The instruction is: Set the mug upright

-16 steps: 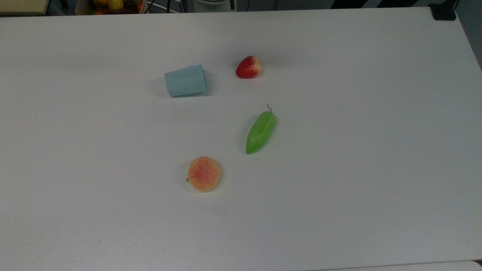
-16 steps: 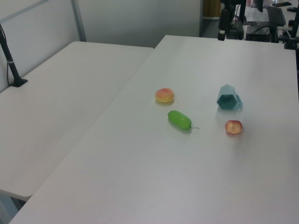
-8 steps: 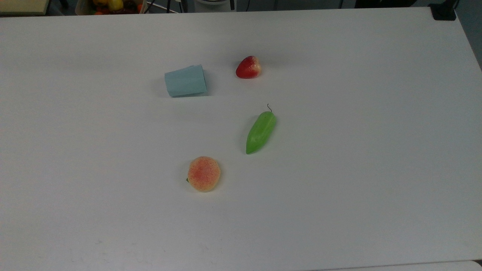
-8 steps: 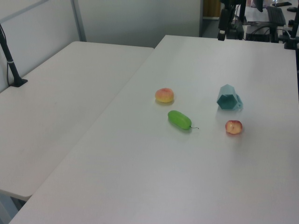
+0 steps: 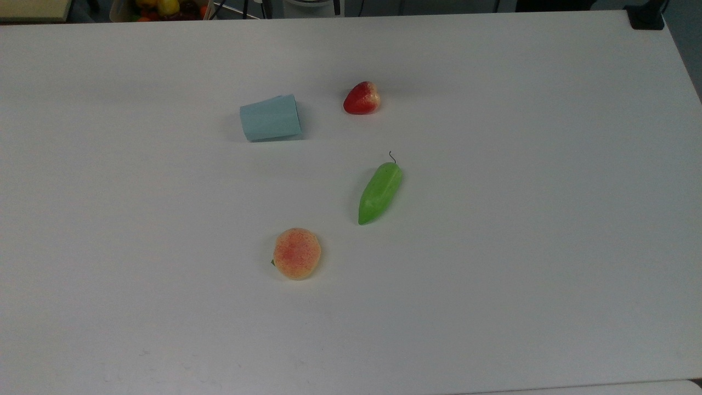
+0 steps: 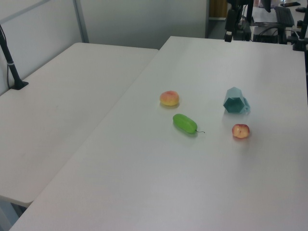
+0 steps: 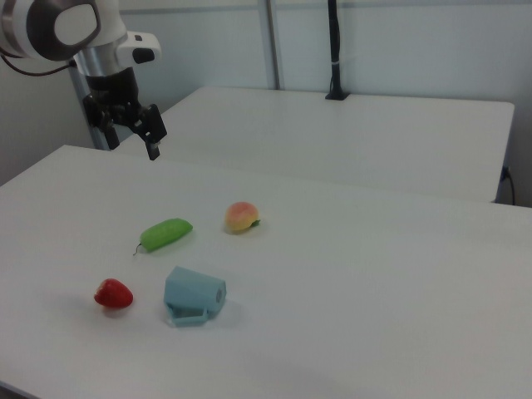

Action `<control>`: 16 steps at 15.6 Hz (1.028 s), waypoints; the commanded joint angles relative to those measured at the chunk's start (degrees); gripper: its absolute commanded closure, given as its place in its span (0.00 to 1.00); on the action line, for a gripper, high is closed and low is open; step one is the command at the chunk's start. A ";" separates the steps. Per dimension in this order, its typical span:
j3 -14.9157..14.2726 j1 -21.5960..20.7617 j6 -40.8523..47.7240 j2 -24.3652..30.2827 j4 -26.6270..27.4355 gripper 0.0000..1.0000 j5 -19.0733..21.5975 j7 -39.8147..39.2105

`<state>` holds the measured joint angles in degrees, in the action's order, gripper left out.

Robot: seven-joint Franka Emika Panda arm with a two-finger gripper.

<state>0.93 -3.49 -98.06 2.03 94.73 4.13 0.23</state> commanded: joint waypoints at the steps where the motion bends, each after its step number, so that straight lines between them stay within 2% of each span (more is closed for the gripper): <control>1: -3.12 -2.66 -1.52 0.78 1.43 0.00 1.41 -1.02; 10: -1.98 -4.33 -1.17 0.60 1.25 0.00 -1.13 -0.41; 13: 0.91 -4.50 -1.08 0.43 1.60 0.00 -3.85 2.04; 16: 4.78 -4.50 -1.08 0.16 2.92 0.00 -7.98 8.00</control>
<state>2.54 -7.47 -98.06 1.78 95.45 0.14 2.51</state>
